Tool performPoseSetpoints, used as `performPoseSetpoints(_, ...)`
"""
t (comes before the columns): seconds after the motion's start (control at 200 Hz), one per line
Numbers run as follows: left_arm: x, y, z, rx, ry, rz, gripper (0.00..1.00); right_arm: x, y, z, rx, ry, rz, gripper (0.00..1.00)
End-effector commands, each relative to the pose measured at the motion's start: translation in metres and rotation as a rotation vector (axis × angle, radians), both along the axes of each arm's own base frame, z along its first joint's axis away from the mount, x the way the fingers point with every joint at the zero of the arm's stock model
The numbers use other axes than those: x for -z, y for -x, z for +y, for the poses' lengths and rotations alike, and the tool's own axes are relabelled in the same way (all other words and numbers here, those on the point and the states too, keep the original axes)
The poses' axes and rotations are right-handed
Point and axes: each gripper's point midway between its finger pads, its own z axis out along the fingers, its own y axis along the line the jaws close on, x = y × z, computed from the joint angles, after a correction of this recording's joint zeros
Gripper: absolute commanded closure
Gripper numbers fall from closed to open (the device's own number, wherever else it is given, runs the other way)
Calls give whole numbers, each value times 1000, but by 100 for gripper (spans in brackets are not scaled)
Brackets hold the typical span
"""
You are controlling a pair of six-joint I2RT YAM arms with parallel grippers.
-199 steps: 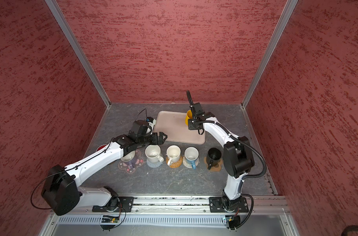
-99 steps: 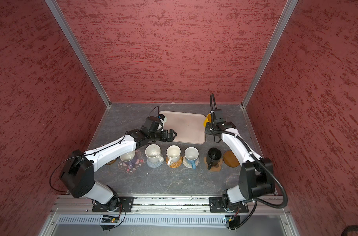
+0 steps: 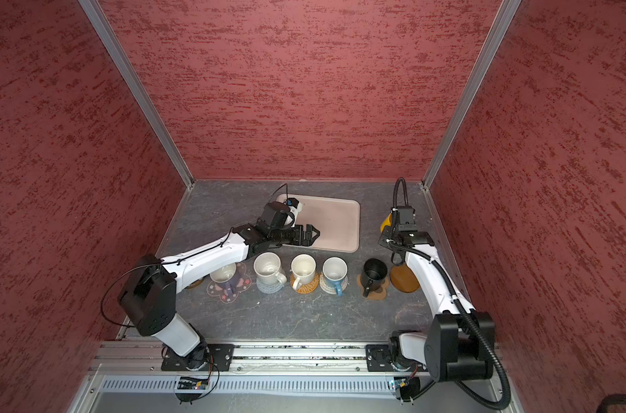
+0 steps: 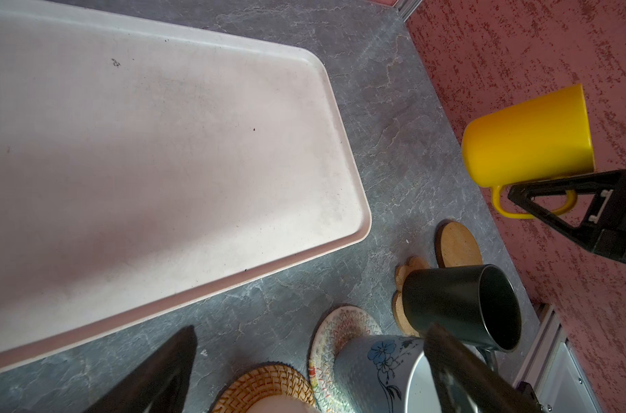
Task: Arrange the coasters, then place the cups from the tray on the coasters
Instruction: 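Close the right gripper on the yellow mug's rim and lift it off the tray, then carry the yellow mug toward the round wooden coaster beside the black mug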
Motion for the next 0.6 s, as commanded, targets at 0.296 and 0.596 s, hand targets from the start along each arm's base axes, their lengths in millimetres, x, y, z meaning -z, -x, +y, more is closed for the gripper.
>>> performPoseSetpoints(0.296,10,0,0,4,11,-5,0,-6,25,-36,185,-35,-47,100)
performPoseSetpoints(0.596,19,1,6,-3,16,1,0,18,52,-40,254,-73,6,100)
